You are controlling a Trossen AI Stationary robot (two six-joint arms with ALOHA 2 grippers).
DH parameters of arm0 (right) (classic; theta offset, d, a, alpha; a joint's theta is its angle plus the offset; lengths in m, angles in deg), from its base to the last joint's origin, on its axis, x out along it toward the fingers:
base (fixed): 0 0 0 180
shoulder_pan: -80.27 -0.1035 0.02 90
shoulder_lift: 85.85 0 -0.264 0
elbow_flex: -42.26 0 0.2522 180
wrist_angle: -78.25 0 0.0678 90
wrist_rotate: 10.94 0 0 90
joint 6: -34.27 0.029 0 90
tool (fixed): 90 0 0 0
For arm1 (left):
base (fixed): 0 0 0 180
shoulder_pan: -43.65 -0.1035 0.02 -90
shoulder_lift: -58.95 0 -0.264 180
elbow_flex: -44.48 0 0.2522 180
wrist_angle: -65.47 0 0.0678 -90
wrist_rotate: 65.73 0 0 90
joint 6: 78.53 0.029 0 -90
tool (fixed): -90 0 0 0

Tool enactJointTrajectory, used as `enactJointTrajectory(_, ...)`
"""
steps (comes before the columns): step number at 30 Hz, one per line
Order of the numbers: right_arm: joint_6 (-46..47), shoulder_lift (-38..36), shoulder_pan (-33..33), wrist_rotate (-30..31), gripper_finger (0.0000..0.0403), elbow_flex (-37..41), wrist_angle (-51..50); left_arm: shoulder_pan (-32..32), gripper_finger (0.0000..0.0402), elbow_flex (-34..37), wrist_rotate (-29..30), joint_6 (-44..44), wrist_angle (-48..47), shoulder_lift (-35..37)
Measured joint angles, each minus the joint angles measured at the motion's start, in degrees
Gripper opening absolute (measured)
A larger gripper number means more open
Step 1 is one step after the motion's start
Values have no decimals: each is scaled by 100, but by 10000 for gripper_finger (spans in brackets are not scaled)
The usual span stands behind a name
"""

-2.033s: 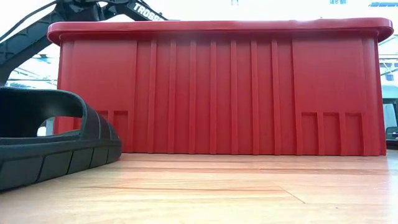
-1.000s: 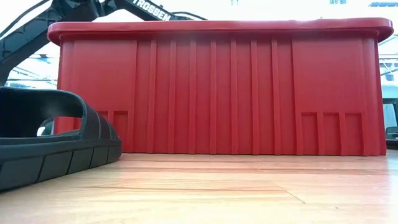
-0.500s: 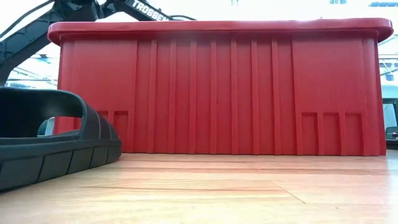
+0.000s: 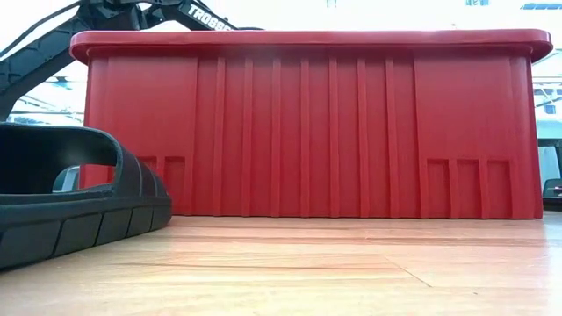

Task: Pick and place slides into bin
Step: Put the black slide into the red bin

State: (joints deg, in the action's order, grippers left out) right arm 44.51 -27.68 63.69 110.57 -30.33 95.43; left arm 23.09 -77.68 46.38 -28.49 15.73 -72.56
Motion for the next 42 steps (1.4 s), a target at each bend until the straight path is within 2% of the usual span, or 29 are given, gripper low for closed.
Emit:
enactJointTrajectory(5,2,0,0,0,205,0,1,0,3,2,-111,-163,-19,1)
enactJointTrajectory(7,2,0,0,0,205,-1,0,0,15,2,-188,-253,-66,1)
enactJointTrajectory(12,-4,0,0,0,205,0,0,14,69,2,-406,-483,-280,1)
enactJointTrajectory(18,-18,0,0,0,205,0,-17,122,139,11,-387,-538,-328,35)
enactJointTrajectory(24,-20,0,0,0,205,0,-40,222,186,15,-445,-634,-304,220)
enactJointTrajectory(33,-42,0,0,-9,205,0,-49,288,217,15,-573,-963,-681,265)
enactJointTrajectory(42,-42,-2,0,-17,205,0,-153,458,219,9,-531,-1255,-849,302)
